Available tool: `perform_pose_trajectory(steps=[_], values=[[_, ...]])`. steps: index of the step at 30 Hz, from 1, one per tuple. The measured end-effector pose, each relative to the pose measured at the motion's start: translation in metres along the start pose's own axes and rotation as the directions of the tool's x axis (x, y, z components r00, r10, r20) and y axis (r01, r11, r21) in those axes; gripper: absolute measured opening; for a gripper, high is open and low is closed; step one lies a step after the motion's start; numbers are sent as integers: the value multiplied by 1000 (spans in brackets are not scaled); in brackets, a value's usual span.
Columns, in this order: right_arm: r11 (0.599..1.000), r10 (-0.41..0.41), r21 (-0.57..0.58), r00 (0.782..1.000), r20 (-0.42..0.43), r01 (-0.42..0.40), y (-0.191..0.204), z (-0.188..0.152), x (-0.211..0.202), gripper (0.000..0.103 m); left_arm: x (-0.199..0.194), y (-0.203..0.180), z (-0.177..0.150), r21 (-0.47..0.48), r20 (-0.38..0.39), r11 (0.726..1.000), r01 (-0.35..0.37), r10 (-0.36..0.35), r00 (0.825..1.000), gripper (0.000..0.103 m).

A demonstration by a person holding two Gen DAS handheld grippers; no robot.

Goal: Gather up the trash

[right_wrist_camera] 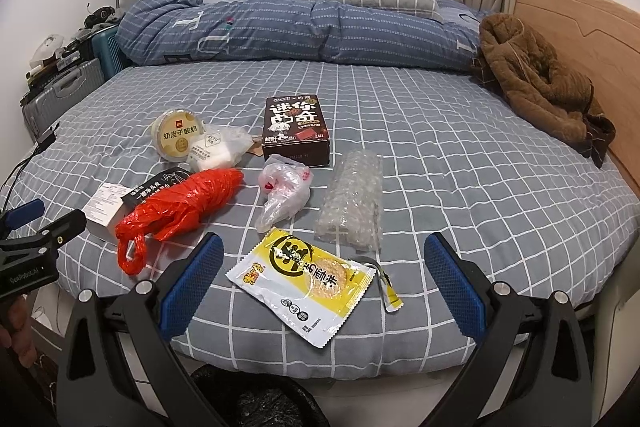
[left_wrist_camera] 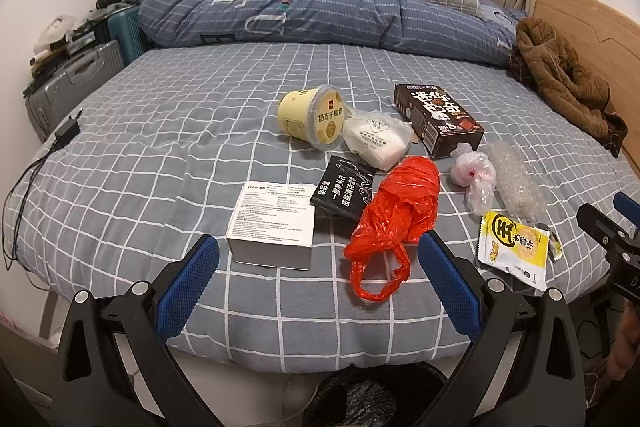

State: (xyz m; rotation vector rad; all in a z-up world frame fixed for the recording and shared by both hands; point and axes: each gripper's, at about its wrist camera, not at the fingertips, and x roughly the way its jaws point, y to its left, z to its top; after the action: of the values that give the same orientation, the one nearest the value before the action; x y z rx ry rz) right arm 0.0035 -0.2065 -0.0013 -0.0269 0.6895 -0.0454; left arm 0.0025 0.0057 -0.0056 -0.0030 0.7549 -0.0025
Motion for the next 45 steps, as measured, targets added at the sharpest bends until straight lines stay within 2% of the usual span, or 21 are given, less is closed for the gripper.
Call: perform_pose_trajectory(steps=[45], values=[[1000, 19, -14, 1000, 1, -19, 6, 5, 6, 96, -2, -4, 2, 14, -5, 1000, 0, 0, 1000, 97]])
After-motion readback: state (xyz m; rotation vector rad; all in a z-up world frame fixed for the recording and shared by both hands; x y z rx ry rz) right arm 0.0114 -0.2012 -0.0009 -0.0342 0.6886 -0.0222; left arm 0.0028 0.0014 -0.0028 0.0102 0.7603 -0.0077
